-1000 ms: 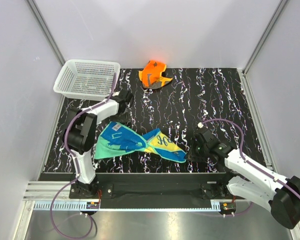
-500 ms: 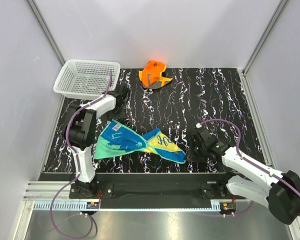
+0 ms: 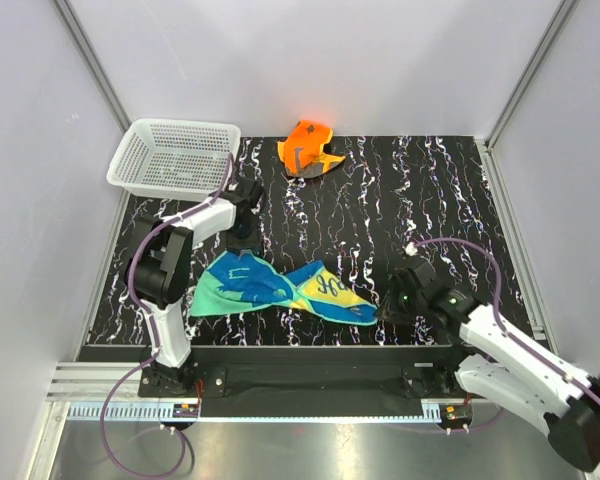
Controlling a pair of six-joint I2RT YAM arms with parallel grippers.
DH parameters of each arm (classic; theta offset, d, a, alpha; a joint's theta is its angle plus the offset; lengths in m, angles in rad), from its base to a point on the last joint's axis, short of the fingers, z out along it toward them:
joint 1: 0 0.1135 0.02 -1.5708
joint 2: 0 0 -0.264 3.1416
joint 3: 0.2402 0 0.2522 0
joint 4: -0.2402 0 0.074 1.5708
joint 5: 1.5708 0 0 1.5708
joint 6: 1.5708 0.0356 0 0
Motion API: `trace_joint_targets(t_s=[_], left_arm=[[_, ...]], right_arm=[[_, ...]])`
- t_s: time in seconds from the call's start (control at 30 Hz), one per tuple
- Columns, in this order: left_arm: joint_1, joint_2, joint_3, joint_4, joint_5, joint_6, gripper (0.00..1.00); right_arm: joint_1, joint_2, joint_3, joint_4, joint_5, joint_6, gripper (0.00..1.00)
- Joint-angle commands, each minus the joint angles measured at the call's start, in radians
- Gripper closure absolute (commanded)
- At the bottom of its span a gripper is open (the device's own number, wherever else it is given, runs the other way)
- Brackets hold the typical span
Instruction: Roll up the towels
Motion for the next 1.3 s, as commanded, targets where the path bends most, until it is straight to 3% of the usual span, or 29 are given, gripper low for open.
trace_joint_targets(t_s=[0.0, 0.2, 0.37, 0.43, 0.53, 0.57, 0.6, 0.7, 0.77, 0.9, 0.93, 1.03, 1.13, 1.17, 1.23, 1.27], left_arm=[[-0.044, 0.083, -0.089, -0.020, 0.121, -0.011, 0.59], [-0.066, 0.110, -0.112, 0.015, 0.137, -0.024, 1.00], [-0.080, 0.025, -0.071, -0.023, 0.123, -0.034, 1.00], [-0.084, -0.035, -0.037, -0.055, 0.080, -0.034, 1.00], [-0.084, -0.125, 0.067, -0.135, 0.028, -0.032, 1.00], [-0.084, -0.144, 0.099, -0.184, 0.009, -0.031, 1.00], [-0.084, -0.162, 0.174, -0.207, -0.023, -0.026, 1.00], [-0.081, -0.207, 0.347, -0.290, -0.081, -0.011, 1.00], [-0.072, -0.189, 0.464, -0.365, -0.092, 0.002, 1.00], [-0.067, -0.091, 0.829, -0.514, -0.104, 0.038, 1.00], [-0.067, -0.054, 0.991, -0.565, -0.109, 0.043, 1.00], [-0.064, -0.022, 1.200, -0.627, -0.117, 0.066, 1.00], [-0.064, -0.151, 1.117, -0.521, -0.127, 0.084, 1.00], [-0.064, -0.208, 0.944, -0.471, -0.141, 0.085, 1.00], [-0.064, -0.383, 0.748, -0.323, -0.149, 0.083, 1.00], [-0.061, -0.432, 0.598, -0.286, -0.158, 0.078, 1.00]], right_arm=[[-0.003, -0.121, 0.103, -0.142, 0.155, 0.059, 1.00], [-0.004, -0.116, 0.124, -0.223, 0.217, 0.107, 1.00], [-0.006, -0.161, 0.147, -0.227, 0.267, 0.145, 1.00], [-0.022, -0.132, 0.172, -0.152, 0.238, 0.117, 1.00], [-0.122, 0.061, 0.288, -0.092, 0.073, -0.004, 1.00], [-0.227, 0.115, 0.319, -0.076, 0.004, -0.063, 1.00], [-0.272, 0.203, 0.372, -0.058, -0.120, -0.083, 1.00], [-0.392, 0.343, 0.503, 0.005, -0.231, -0.137, 1.00], [-0.447, 0.461, 0.651, -0.013, -0.265, -0.171, 1.00], [-0.524, 0.633, 0.927, -0.073, -0.387, -0.196, 1.00], [-0.542, 0.661, 0.983, -0.103, -0.397, -0.202, 1.00], [-0.607, 0.739, 1.196, -0.183, -0.434, -0.215, 1.00], [-0.641, 0.737, 1.295, -0.232, -0.428, -0.238, 1.00], [-0.676, 0.706, 1.266, -0.233, -0.422, -0.245, 1.00], [-0.726, 0.666, 1.188, -0.205, -0.417, -0.243, 1.00], [-0.746, 0.625, 1.076, -0.179, -0.437, -0.233, 1.00]])
